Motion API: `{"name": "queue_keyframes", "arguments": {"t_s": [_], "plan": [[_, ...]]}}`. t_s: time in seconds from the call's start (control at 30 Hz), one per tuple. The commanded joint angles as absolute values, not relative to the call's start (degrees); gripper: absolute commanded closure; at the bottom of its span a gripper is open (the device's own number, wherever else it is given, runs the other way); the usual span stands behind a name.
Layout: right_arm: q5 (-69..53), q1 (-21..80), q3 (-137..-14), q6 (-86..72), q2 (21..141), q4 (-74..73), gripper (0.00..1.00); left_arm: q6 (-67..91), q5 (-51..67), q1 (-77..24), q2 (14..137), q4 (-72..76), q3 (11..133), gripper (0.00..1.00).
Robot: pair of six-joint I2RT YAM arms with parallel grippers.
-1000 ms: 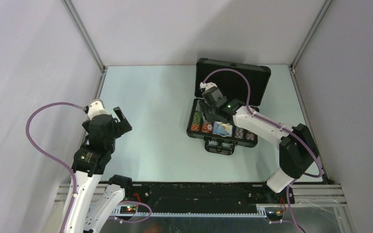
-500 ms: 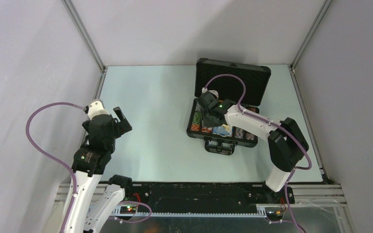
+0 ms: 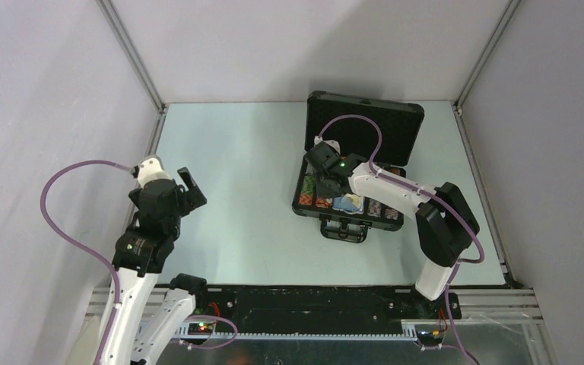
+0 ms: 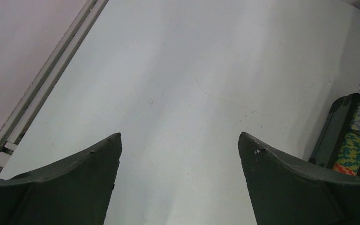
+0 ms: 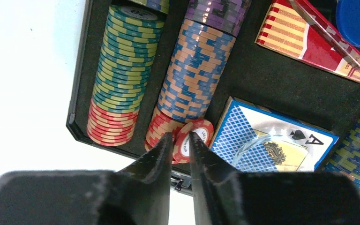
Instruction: Pack up texas hold em set
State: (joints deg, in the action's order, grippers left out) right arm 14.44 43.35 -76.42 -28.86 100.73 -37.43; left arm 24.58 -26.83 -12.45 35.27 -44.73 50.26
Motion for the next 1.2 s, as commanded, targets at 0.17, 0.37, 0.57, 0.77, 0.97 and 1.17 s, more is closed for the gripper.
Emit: {"name": "queue_keyframes", "arguments": {"t_s": [0.17, 0.37, 0.57, 0.77, 0.97, 1.17], "plan": [[21.74, 43.42, -78.4, -28.06, 99.71, -42.72, 0.87, 25.01, -27.14, -11.87, 35.33, -44.09, 50.98, 0.02], [22.76, 43.32, -78.4, -27.59, 99.12, -44.05, 0.87, 25.01, -27.12, -11.91, 35.42, -44.07, 50.97, 0.02], [22.84, 43.3, -78.56, -27.34, 99.14, -45.51, 0.88, 25.03, -27.2, -11.93, 35.42, -44.12, 50.91, 0.02], [22.76, 43.31, -79.8, -27.05, 99.67, -47.4, 0.88, 24.97, -27.12, -11.93, 35.42, -44.08, 50.92, 0.02], [22.28, 43.41, -79.9, -27.0, 99.74, -47.42, 0.88, 24.98, -27.17, -11.87, 35.3, -44.1, 50.92, 0.02], [21.62, 43.23, -79.9, -27.08, 100.25, -47.0, 0.87, 25.03, -27.09, -11.94, 35.33, -44.1, 50.96, 0.02]]}}
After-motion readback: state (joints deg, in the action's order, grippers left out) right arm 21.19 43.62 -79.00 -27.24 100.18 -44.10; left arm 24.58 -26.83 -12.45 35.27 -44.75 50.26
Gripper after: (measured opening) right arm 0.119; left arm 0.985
